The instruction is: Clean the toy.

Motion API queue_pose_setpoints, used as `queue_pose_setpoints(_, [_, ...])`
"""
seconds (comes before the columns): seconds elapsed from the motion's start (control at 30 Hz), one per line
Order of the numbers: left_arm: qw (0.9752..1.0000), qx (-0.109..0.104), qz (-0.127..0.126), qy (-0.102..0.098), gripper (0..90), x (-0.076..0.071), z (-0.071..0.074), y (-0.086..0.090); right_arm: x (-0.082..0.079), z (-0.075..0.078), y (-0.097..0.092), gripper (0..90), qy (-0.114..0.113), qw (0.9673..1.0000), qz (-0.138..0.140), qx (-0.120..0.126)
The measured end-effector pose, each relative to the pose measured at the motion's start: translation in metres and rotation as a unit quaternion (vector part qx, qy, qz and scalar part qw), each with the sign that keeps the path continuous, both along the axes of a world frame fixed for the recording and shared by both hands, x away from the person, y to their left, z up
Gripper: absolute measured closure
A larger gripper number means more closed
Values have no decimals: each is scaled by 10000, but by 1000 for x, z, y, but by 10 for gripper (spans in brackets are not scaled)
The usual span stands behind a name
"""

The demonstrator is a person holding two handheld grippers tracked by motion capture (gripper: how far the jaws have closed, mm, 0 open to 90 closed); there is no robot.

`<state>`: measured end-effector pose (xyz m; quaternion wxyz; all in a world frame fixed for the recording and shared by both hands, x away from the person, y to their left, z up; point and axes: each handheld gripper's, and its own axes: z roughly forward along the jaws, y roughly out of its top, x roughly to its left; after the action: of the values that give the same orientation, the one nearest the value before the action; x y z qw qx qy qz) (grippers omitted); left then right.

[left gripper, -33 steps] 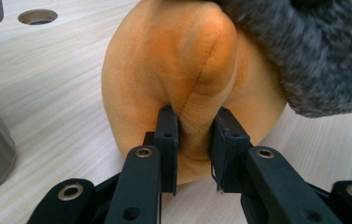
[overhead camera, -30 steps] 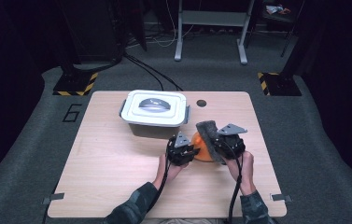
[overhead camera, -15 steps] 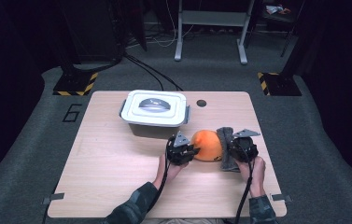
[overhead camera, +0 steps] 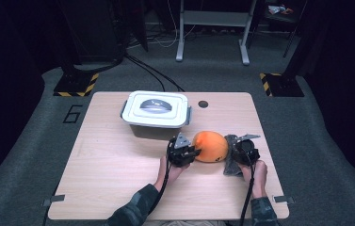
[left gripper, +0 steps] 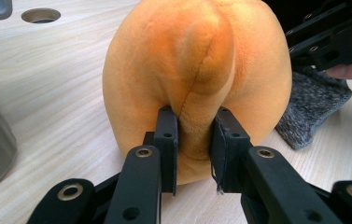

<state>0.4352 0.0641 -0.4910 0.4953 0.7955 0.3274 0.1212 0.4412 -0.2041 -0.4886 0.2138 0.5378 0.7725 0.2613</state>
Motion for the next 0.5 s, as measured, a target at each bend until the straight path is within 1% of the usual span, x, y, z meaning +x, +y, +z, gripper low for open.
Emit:
queue_pose_setpoints(0.07, [10000, -12, 18, -1, 741, 0, 0, 0, -3, 7, 0, 744, -78, 10000, -35, 18])
queue_pose_setpoints(0.1, [10000, -32, 47, 29, 741, 0, 0, 1, -5, 12, 0, 745, -171, 9999, -18, -7])
queue_pose_setpoints(0.17, [10000, -15, 49, 7, 741, 1, 1, 2, -10, 22, 0, 745, -307, 9995, -40, 17])
queue_pose_setpoints(0.23, [10000, -51, 57, 45, 741, 1, 0, 2, -16, 35, 2, 745, -526, 9986, -11, -2])
queue_pose_setpoints(0.27, [10000, -51, 57, 45, 741, 1, 0, 2, -16, 35, 2, 745, -526, 9986, -11, -2])
queue_pose_setpoints(0.3, [10000, -62, 61, 48, 741, 1, 0, 2, -18, 39, 3, 745, -584, 9983, 3, 9])
queue_pose_setpoints(0.33, [9999, -69, 78, 51, 741, 1, 0, 2, -22, 48, 5, 745, -729, 9973, 68, -35])
queue_pose_setpoints(0.37, [9999, -75, 77, 55, 741, 1, 1, 2, -28, 58, 10, 745, -879, 9959, 190, -50])
queue_pose_setpoints(0.47, [10000, -55, 53, 48, 740, 1, 1, 1, -37, 72, 19, 745, -1123, 9929, 399, -43])
queue_pose_setpoints(0.5, [10000, -52, 52, 35, 740, 1, 1, 1, -41, 76, 25, 745, -1199, 9916, 489, 46])
